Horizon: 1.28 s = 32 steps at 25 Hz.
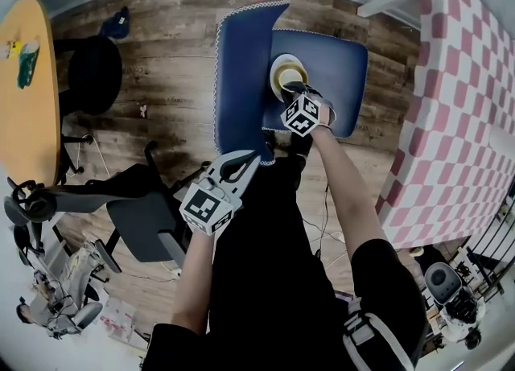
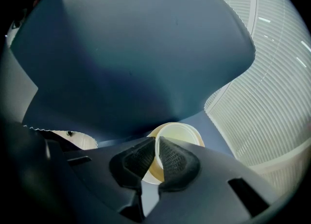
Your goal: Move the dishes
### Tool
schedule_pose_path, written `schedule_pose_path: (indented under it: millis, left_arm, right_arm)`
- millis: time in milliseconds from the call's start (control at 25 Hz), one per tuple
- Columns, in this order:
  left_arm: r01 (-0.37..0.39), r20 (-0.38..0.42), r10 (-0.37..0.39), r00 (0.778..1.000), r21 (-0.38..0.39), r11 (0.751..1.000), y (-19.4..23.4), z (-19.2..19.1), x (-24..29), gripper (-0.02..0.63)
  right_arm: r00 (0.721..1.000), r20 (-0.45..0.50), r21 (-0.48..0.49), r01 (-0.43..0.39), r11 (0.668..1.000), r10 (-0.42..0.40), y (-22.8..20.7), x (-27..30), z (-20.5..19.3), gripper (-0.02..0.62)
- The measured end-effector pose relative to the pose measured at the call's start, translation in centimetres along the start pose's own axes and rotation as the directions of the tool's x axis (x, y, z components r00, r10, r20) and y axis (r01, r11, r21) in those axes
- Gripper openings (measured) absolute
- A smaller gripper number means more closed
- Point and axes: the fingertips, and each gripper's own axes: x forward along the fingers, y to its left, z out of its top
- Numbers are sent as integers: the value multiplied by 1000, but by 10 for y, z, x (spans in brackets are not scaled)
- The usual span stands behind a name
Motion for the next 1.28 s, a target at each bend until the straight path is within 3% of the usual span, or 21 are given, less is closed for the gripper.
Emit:
schedule_pose_path:
  millis: [320, 520, 800, 1280]
  left_arm:
    - [24, -26, -25, 999, -31, 999, -6, 7, -3, 25]
    - [30, 74, -24, 997, -76, 997, -13, 49, -14, 25]
    - [37, 60, -35, 998, -27, 999, -29, 86, -31, 25]
    - [110, -7, -110, 994, 46, 993, -82, 107, -35, 25]
  right_arm:
    - [999, 17, -41, 34, 999, -33, -4, -38, 18, 40]
    - [998, 12, -27, 56, 998, -56, -5, -75, 23, 40]
    - [995, 28, 34, 98, 995, -99, -5, -137, 38, 40]
    - [982, 27, 82, 182, 980, -185, -8, -238, 28, 40]
